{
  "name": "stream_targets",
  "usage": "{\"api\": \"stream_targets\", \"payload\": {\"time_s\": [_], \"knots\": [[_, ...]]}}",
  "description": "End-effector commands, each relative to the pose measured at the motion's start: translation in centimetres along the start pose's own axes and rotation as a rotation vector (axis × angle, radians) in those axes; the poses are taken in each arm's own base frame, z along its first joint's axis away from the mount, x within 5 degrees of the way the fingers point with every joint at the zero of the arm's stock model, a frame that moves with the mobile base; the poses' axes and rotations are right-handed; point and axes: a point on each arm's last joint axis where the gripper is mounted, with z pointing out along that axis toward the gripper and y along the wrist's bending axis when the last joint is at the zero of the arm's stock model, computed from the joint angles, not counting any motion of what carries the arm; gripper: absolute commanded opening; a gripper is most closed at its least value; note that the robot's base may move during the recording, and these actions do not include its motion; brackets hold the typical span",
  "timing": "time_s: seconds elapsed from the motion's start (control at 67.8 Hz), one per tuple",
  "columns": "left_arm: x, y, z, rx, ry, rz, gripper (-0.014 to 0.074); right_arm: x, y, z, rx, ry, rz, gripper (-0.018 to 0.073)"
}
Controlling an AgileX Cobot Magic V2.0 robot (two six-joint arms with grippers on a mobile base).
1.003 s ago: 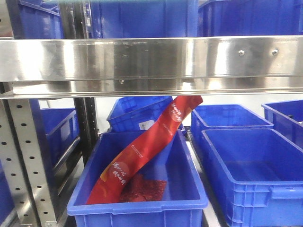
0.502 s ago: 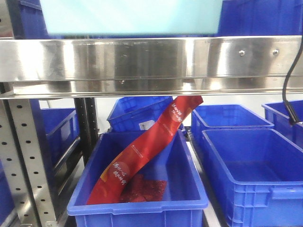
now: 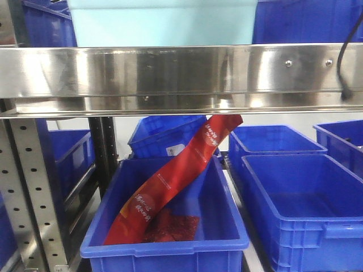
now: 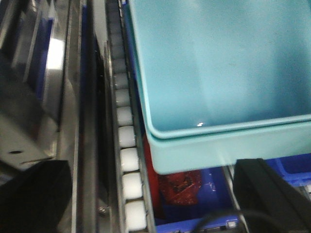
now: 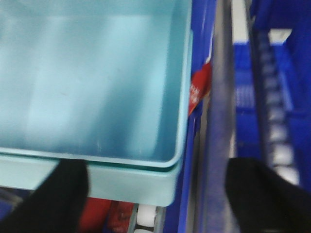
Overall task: Move two blue bins to right shelf middle
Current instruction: 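Raise the held bin and push it onto the upper shelf rollers, then open both grippers to release the light blue bin on the shelf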
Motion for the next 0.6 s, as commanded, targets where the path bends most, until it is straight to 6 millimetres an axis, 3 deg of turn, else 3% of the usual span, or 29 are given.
{"api": "stream_targets", "payload": {"time_s": [0.0,0.148,0.221,0.354,0.428,0.59], "knots": [[-0.3,0.6,-3.5,-0.026,-0.034,0.004,0.0467,-1.3,-1.0,-4.2,0.039,-0.069,-0.012,0.0265],[0.0,1.6,-7.7,-0.057,-0.062,0.0,0.0099,-1.7,-2.8,-8.2,0.092,-0.092,0.013,-0.0151],[0.4,1.9,-9.6,-0.057,-0.074,-0.006,-0.0115,-1.1,-3.5,-9.1,0.13,-0.078,0.006,-0.016],[1.9,2.4,-11.2,-0.057,-0.072,-0.005,-0.0111,1.3,-3.9,-9.4,0.157,-0.02,-0.014,-0.0162],[3.2,2.5,-11.1,-0.053,-0.068,0.005,-0.0111,3.0,-4.1,-9.6,0.155,-0.015,-0.031,-0.0162],[7.8,2.9,-10.8,-0.028,-0.103,0.003,-0.0111,8.7,-4.6,-9.4,0.144,-0.02,-0.047,-0.0162]]}}
